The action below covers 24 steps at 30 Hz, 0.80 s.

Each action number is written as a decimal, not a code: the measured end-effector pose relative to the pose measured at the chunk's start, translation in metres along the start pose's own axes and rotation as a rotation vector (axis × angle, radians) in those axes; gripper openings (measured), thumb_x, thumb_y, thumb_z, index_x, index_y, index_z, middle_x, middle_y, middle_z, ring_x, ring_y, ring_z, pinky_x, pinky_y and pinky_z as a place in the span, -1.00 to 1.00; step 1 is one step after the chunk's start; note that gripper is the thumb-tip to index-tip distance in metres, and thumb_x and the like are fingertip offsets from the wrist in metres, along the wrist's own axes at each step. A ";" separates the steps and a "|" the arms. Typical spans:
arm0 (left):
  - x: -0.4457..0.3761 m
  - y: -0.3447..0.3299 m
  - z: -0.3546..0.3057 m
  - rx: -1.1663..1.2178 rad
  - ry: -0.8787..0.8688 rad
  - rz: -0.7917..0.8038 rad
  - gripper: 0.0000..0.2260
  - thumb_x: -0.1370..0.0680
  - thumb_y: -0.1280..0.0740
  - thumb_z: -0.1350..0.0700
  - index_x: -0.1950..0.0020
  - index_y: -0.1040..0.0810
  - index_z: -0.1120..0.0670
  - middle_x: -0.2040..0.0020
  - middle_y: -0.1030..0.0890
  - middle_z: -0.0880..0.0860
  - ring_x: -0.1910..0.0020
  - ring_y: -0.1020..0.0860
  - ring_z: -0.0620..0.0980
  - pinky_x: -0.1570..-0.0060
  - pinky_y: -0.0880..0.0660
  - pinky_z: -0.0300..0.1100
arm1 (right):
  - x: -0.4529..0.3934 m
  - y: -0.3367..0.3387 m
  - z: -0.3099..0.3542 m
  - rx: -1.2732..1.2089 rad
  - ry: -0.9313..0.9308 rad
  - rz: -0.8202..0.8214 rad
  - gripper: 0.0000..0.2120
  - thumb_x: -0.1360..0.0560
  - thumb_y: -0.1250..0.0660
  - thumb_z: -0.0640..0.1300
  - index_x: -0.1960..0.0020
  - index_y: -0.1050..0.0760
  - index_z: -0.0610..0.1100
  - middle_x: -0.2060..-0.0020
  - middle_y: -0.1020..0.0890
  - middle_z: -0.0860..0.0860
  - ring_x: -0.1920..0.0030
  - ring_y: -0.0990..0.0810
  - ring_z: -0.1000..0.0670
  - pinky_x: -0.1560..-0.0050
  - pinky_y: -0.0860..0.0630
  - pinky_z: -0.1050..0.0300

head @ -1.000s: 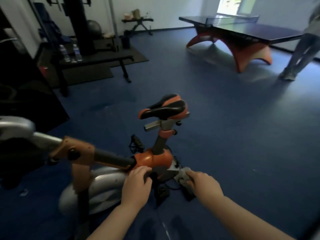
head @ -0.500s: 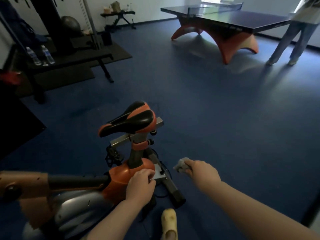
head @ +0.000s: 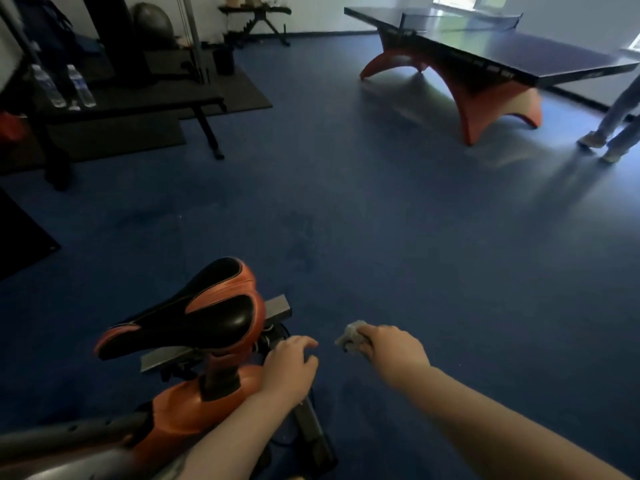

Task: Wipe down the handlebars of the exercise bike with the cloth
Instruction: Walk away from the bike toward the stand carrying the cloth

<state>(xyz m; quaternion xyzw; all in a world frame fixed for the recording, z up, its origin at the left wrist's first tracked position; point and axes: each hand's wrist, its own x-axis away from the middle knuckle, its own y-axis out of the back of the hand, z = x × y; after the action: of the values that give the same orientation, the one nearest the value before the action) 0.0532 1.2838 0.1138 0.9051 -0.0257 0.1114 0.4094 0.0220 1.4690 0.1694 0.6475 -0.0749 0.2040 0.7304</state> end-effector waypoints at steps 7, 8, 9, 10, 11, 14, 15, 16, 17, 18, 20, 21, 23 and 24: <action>-0.080 -0.032 -0.037 0.038 0.108 -0.060 -0.73 -0.52 -0.23 0.07 -0.19 -0.51 -0.11 -0.20 -0.52 -0.12 -0.20 -0.46 -0.09 -0.12 -0.40 -0.21 | -0.092 0.024 -0.054 0.028 0.115 0.049 -0.79 -0.56 -0.18 -0.15 -0.18 -0.41 0.01 -0.01 -0.58 -0.02 0.04 -0.59 -0.11 0.22 -0.44 0.07; -0.094 -0.035 -0.041 0.048 0.140 -0.091 -0.74 -0.51 -0.24 0.08 -0.19 -0.52 -0.10 -0.20 -0.52 -0.12 -0.20 -0.46 -0.08 -0.13 -0.41 -0.20 | -0.109 0.029 -0.063 0.046 0.141 0.061 -0.78 -0.56 -0.18 -0.16 -0.18 -0.41 0.01 -0.02 -0.58 -0.02 0.03 -0.59 -0.11 0.22 -0.45 0.07; -0.108 -0.038 -0.047 0.066 0.177 -0.128 -0.74 -0.52 -0.24 0.09 -0.18 -0.53 -0.09 -0.20 -0.53 -0.12 -0.20 -0.47 -0.08 -0.14 -0.41 -0.19 | -0.124 0.036 -0.071 0.065 0.171 0.077 -0.79 -0.56 -0.18 -0.17 -0.17 -0.41 0.00 -0.02 -0.58 -0.02 0.03 -0.60 -0.11 0.21 -0.45 0.08; -0.120 -0.042 -0.053 0.094 0.221 -0.165 -0.75 -0.52 -0.25 0.09 -0.17 -0.53 -0.08 -0.20 -0.53 -0.11 -0.19 -0.47 -0.08 -0.14 -0.42 -0.19 | -0.139 0.043 -0.079 0.081 0.205 0.099 -0.79 -0.56 -0.18 -0.18 -0.16 -0.40 0.00 -0.02 -0.59 -0.02 0.03 -0.60 -0.10 0.22 -0.45 0.08; -0.132 -0.046 -0.059 0.124 0.264 -0.200 -0.76 -0.52 -0.25 0.10 -0.17 -0.54 -0.07 -0.20 -0.53 -0.11 -0.19 -0.47 -0.09 -0.13 -0.41 -0.21 | -0.154 0.051 -0.088 0.095 0.238 0.122 -0.79 -0.56 -0.18 -0.19 -0.16 -0.40 0.00 -0.02 -0.59 -0.02 0.03 -0.60 -0.10 0.22 -0.45 0.09; -0.165 -0.058 -0.081 0.208 0.367 -0.267 -0.77 -0.54 -0.25 0.09 -0.18 -0.52 -0.06 -0.21 -0.52 -0.11 -0.17 -0.49 -0.10 -0.10 -0.42 -0.23 | -0.196 0.081 -0.110 0.144 0.329 0.136 -0.79 -0.57 -0.17 -0.20 -0.17 -0.40 -0.01 -0.01 -0.58 -0.01 0.03 -0.60 -0.08 0.17 -0.50 0.06; -0.175 -0.060 -0.089 0.241 0.386 -0.280 -0.77 -0.54 -0.25 0.10 -0.19 -0.52 -0.06 -0.20 -0.52 -0.11 -0.15 -0.49 -0.10 -0.10 -0.44 -0.21 | -0.209 0.092 -0.115 0.154 0.347 0.124 -0.78 -0.57 -0.17 -0.19 -0.18 -0.40 0.00 -0.02 -0.58 -0.01 0.02 -0.60 -0.08 0.15 -0.51 0.06; -0.184 -0.061 -0.096 0.268 0.401 -0.294 -0.77 -0.55 -0.24 0.10 -0.19 -0.52 -0.06 -0.20 -0.52 -0.11 -0.14 -0.49 -0.11 -0.09 -0.45 -0.21 | -0.222 0.102 -0.120 0.163 0.360 0.113 -0.77 -0.57 -0.17 -0.19 -0.19 -0.40 0.00 -0.02 -0.58 -0.01 0.01 -0.60 -0.08 0.13 -0.53 0.05; -0.192 -0.061 -0.102 0.281 0.417 -0.311 -0.77 -0.55 -0.24 0.10 -0.19 -0.52 -0.06 -0.20 -0.52 -0.11 -0.13 -0.49 -0.12 -0.07 -0.44 -0.23 | -0.232 0.111 -0.123 0.177 0.373 0.104 -0.76 -0.57 -0.18 -0.19 -0.20 -0.40 0.00 -0.03 -0.59 -0.01 0.01 -0.60 -0.08 0.11 -0.55 0.04; -0.199 -0.060 -0.107 0.286 0.432 -0.332 -0.77 -0.55 -0.24 0.10 -0.19 -0.52 -0.06 -0.20 -0.52 -0.12 -0.12 -0.49 -0.13 -0.05 -0.43 -0.25 | -0.243 0.118 -0.125 0.192 0.390 0.101 -0.75 -0.57 -0.18 -0.20 -0.21 -0.40 0.00 -0.04 -0.59 -0.01 0.01 -0.60 -0.08 0.10 -0.56 0.04; -0.209 -0.055 -0.110 0.282 0.458 -0.370 -0.78 -0.55 -0.24 0.10 -0.18 -0.52 -0.08 -0.21 -0.52 -0.13 -0.14 -0.48 -0.14 -0.05 -0.40 -0.28 | -0.262 0.127 -0.123 0.200 0.420 0.101 -0.74 -0.57 -0.18 -0.20 -0.22 -0.40 0.01 -0.03 -0.59 0.00 0.02 -0.60 -0.07 0.12 -0.56 0.06; -0.214 -0.049 -0.110 0.276 0.480 -0.393 -0.78 -0.55 -0.24 0.09 -0.17 -0.51 -0.09 -0.22 -0.51 -0.13 -0.16 -0.48 -0.13 -0.08 -0.41 -0.25 | -0.274 0.131 -0.119 0.205 0.441 0.098 -0.74 -0.57 -0.18 -0.21 -0.21 -0.39 0.02 -0.02 -0.59 0.01 0.04 -0.61 -0.06 0.16 -0.54 0.08; -0.224 -0.036 -0.105 0.282 0.535 -0.443 -0.78 -0.56 -0.23 0.09 -0.18 -0.51 -0.09 -0.23 -0.50 -0.13 -0.20 -0.48 -0.09 -0.16 -0.45 -0.15 | -0.296 0.138 -0.106 0.217 0.495 0.091 -0.75 -0.57 -0.17 -0.20 -0.21 -0.39 0.02 0.00 -0.59 0.01 0.05 -0.60 -0.06 0.21 -0.50 0.10; -0.229 -0.029 -0.101 0.293 0.561 -0.464 -0.78 -0.57 -0.23 0.10 -0.19 -0.50 -0.08 -0.24 -0.50 -0.12 -0.21 -0.47 -0.07 -0.18 -0.46 -0.10 | -0.306 0.142 -0.098 0.218 0.525 0.092 -0.75 -0.57 -0.16 -0.19 -0.21 -0.39 0.02 0.00 -0.59 0.01 0.06 -0.60 -0.06 0.21 -0.49 0.10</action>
<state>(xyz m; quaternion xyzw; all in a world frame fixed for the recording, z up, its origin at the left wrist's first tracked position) -0.1836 1.3684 0.1063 0.8701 0.3087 0.2616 0.2815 -0.3264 1.5142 0.1698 0.6431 0.1098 0.4044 0.6409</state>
